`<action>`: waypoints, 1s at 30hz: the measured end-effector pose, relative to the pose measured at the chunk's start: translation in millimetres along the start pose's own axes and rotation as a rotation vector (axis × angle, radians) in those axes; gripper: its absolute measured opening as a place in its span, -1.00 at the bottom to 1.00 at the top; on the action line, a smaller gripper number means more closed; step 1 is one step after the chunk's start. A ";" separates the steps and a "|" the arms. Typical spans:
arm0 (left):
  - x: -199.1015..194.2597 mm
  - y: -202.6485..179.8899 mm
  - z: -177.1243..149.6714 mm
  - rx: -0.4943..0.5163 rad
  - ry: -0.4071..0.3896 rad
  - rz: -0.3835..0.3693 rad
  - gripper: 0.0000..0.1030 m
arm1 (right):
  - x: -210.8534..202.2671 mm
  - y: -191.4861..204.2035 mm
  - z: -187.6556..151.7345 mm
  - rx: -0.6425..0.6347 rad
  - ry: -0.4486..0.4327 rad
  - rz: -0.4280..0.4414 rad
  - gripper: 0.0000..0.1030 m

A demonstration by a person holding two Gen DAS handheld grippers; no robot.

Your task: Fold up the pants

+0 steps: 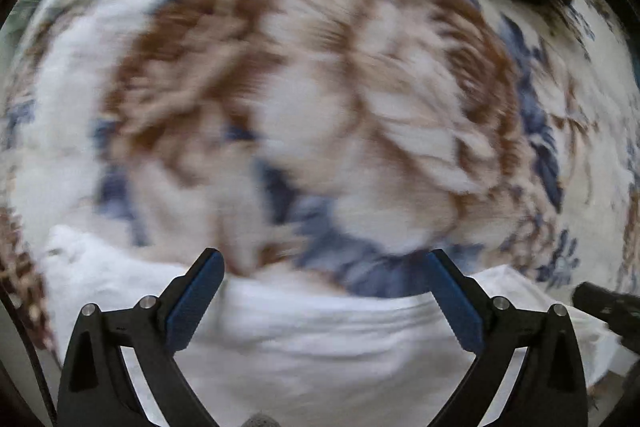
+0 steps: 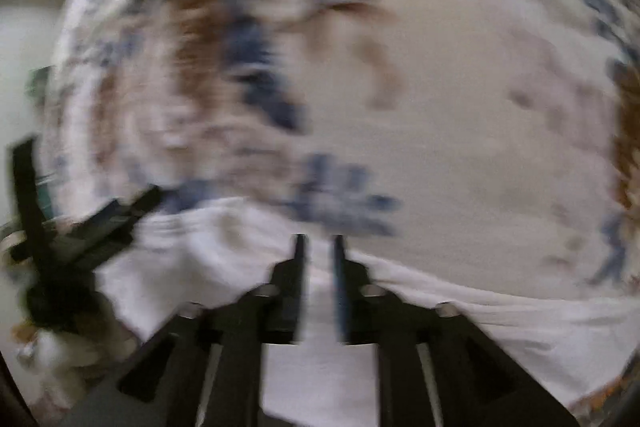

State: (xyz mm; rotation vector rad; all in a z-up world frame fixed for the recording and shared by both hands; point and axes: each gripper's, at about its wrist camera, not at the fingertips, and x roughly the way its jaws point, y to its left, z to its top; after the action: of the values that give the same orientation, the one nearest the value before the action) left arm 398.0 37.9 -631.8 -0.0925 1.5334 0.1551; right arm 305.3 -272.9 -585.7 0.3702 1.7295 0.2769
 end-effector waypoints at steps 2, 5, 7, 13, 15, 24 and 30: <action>-6.7 13.5 -6.0 -0.018 -0.022 0.059 1.00 | 11.0 16.0 8.6 -0.035 0.063 0.084 0.26; -1.6 30.1 -12.8 -0.041 -0.008 0.087 1.00 | 51.4 43.0 25.3 -0.140 0.179 0.071 0.24; 8.5 40.9 -19.7 -0.045 0.027 0.086 1.00 | 77.3 55.4 26.9 -0.196 0.227 0.020 -0.65; 21.0 42.8 -28.4 0.001 0.014 0.085 1.00 | 64.5 61.6 36.3 -0.153 0.161 -0.020 -0.88; 25.0 43.9 -33.4 0.000 0.018 0.081 1.00 | 65.5 65.6 36.9 -0.154 0.140 -0.062 -0.88; 19.1 28.9 -41.2 0.035 0.016 0.100 1.00 | 88.2 42.8 45.3 0.082 0.168 0.049 -0.84; -32.6 -2.8 -64.3 0.018 -0.036 0.046 1.00 | 12.3 38.3 10.6 -0.076 -0.096 0.056 0.58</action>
State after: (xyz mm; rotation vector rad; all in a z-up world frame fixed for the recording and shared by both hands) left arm 334.0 23.6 -601.8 -0.0397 1.5010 0.1788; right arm 317.3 -233.0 -584.1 0.3711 1.6110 0.3592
